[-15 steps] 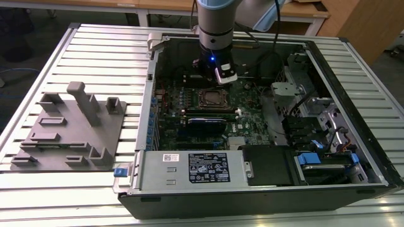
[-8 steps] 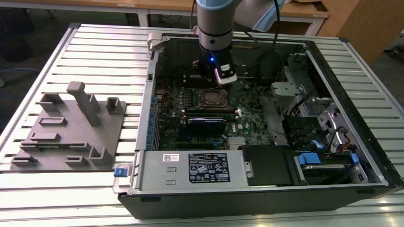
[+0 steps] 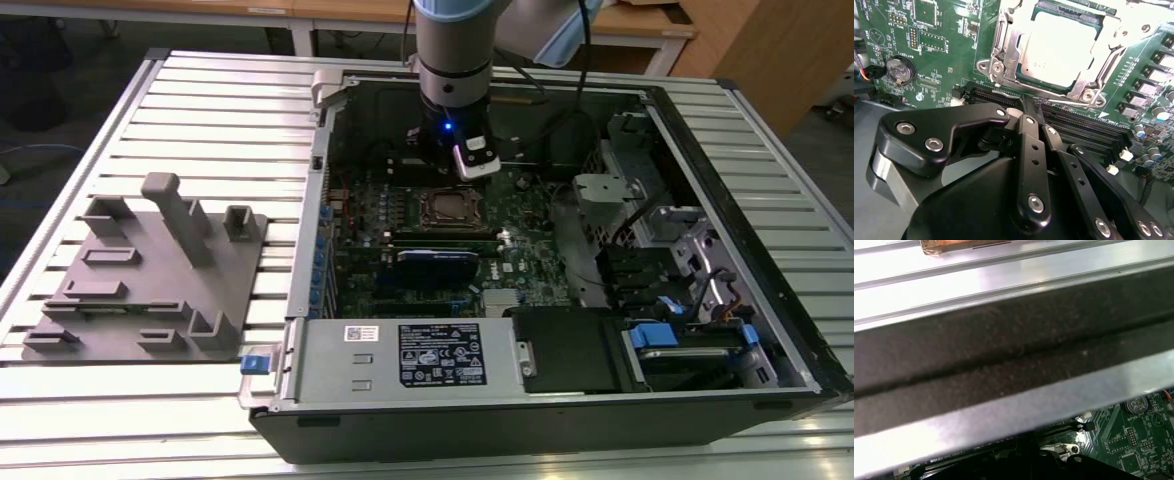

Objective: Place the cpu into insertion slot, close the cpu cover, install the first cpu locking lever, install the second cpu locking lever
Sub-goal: 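Install the first cpu locking lever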

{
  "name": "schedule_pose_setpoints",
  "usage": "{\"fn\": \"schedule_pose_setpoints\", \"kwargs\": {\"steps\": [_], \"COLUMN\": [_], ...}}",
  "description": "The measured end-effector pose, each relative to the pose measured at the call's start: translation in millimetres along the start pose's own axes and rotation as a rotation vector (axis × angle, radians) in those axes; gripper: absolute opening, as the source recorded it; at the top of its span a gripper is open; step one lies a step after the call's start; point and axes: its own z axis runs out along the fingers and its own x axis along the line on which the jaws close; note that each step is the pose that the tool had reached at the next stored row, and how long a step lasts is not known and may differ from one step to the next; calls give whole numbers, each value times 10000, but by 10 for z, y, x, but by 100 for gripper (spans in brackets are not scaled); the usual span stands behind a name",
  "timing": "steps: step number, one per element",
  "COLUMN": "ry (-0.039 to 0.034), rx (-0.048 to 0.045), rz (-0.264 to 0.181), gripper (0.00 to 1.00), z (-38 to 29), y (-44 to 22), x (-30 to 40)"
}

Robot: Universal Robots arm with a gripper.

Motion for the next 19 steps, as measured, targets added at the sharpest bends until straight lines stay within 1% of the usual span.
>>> {"fn": "schedule_pose_setpoints", "kwargs": {"steps": [4, 9, 13, 19], "ry": [-34, -66, -78, -81], "rx": [132, 245, 282, 288], "rz": [-18, -33, -39, -39], "gripper": [10, 10, 10, 10], "z": [6, 21, 34, 37], "y": [-2, -5, -7, -7], "x": [0, 1, 2, 3]}}
